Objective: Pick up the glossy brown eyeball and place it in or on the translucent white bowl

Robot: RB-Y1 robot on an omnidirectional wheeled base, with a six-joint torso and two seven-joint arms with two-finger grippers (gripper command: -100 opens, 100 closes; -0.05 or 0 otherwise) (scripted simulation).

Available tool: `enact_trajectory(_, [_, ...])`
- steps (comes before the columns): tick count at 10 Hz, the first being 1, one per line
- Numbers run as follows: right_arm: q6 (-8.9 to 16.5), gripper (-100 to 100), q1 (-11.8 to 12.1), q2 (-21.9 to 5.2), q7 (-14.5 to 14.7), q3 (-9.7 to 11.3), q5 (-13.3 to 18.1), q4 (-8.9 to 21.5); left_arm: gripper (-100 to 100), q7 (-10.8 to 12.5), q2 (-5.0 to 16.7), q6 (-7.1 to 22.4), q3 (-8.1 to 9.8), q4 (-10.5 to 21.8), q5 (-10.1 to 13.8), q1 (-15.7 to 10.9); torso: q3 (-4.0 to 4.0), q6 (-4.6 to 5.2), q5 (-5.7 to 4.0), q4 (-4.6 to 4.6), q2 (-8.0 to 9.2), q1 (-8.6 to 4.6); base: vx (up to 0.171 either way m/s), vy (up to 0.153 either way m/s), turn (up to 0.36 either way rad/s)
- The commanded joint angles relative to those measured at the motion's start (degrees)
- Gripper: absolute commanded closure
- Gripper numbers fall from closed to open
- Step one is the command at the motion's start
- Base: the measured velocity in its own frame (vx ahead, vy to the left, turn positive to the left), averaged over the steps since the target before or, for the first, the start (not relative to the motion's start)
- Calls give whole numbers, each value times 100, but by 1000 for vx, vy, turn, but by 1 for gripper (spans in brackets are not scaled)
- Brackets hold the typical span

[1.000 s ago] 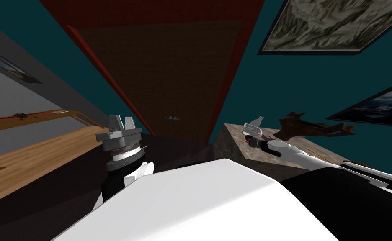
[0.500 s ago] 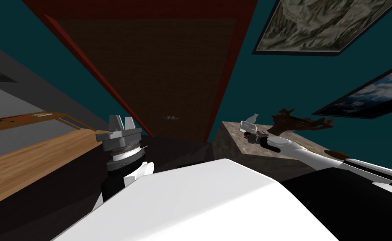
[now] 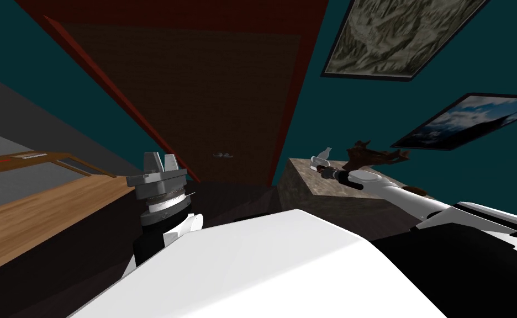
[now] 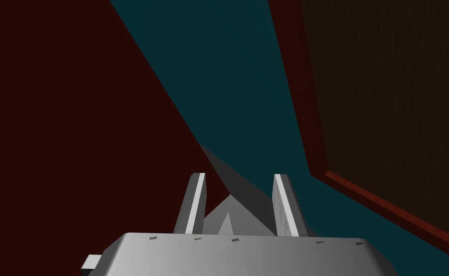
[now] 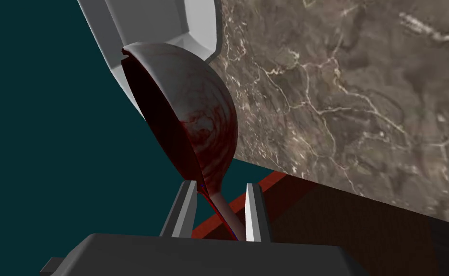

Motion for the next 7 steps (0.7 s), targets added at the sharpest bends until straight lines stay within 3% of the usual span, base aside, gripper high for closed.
enact_trajectory(1, [-63, 100, -6, -56, -29, -200, -47, -140, 0, 0, 0, 0, 0, 0, 0, 0, 0, 0, 0, 0, 0, 0, -48, 11, -60])
enact_trajectory(5, [-118, 100, -276, -174, -115, -497, -55, -365, 0, 0, 0, 0, 0, 0, 0, 0, 2, 4, 0, 1, 3, -5, -44, -5, -43])
enact_trajectory(7, [-48, 100, -334, -261, -75, -560, -133, -307, 0, 0, 1, 0, 0, 0, 0, 0, -1, 0, -3, 2, -6, -34, -14, -128, 118])
